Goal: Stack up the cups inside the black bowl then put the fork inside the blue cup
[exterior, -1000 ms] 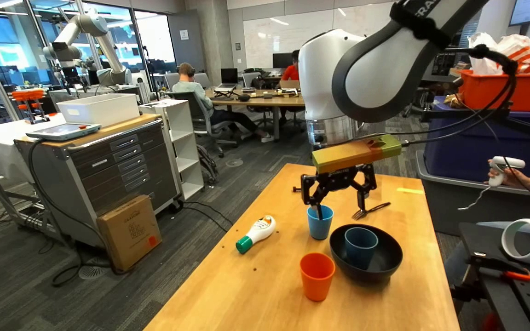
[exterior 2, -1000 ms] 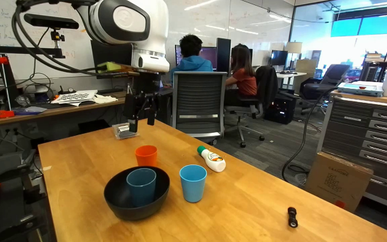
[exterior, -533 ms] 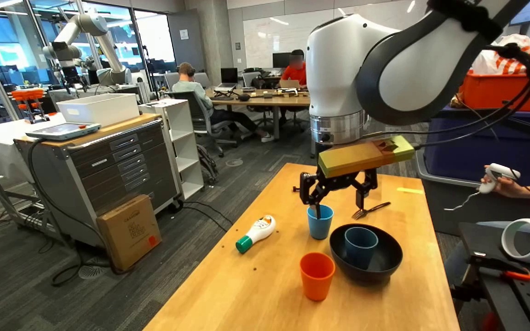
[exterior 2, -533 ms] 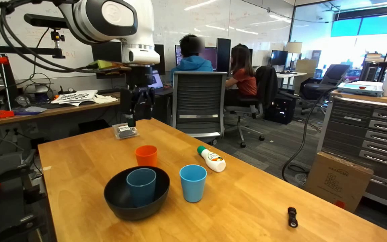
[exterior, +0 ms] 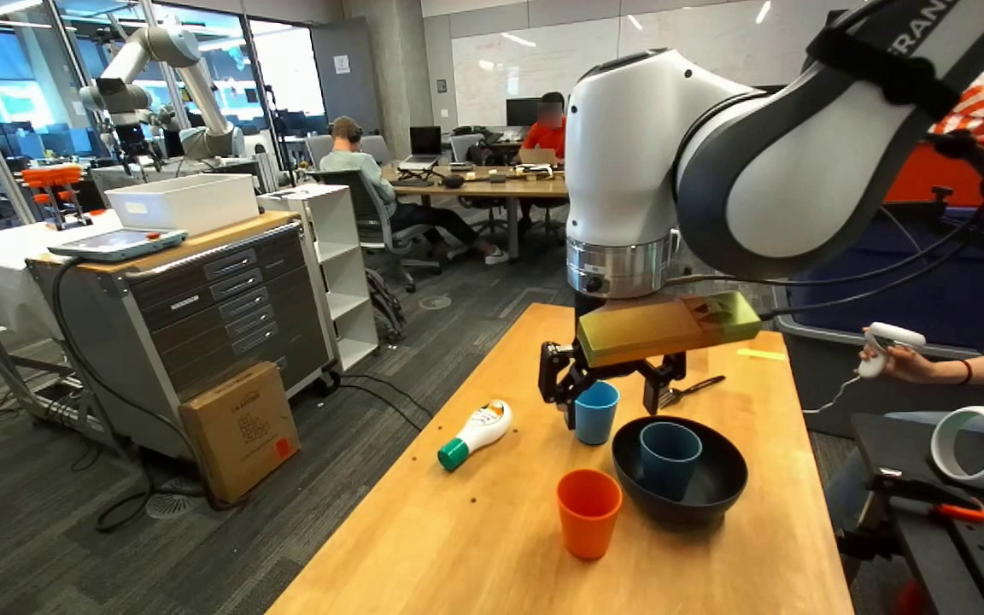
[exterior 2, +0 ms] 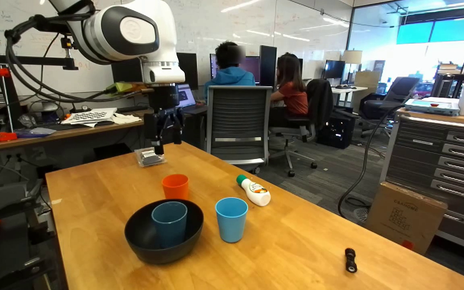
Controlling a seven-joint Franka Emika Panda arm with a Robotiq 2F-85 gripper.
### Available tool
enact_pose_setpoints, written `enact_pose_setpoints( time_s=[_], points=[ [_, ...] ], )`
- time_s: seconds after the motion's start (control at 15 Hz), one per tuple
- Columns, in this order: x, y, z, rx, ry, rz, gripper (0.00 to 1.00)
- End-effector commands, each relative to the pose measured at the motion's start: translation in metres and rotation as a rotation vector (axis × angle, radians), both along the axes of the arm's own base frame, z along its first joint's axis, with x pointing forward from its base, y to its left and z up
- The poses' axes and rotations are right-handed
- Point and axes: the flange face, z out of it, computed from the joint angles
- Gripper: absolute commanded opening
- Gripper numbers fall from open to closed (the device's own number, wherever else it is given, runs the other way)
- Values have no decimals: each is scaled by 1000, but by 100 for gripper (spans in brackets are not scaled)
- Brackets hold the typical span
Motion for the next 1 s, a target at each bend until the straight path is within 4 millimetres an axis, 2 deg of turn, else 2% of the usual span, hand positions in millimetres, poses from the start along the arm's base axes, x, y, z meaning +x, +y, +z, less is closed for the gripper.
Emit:
enact_pose_setpoints(
  time_s=[0.0,0.6,0.93],
  points=[
    [15,9,-16,0,-5,-17,100],
    [53,12,-52,0,23,-40,100],
    [59,15,-68,-4,44,-36,100]
  ],
)
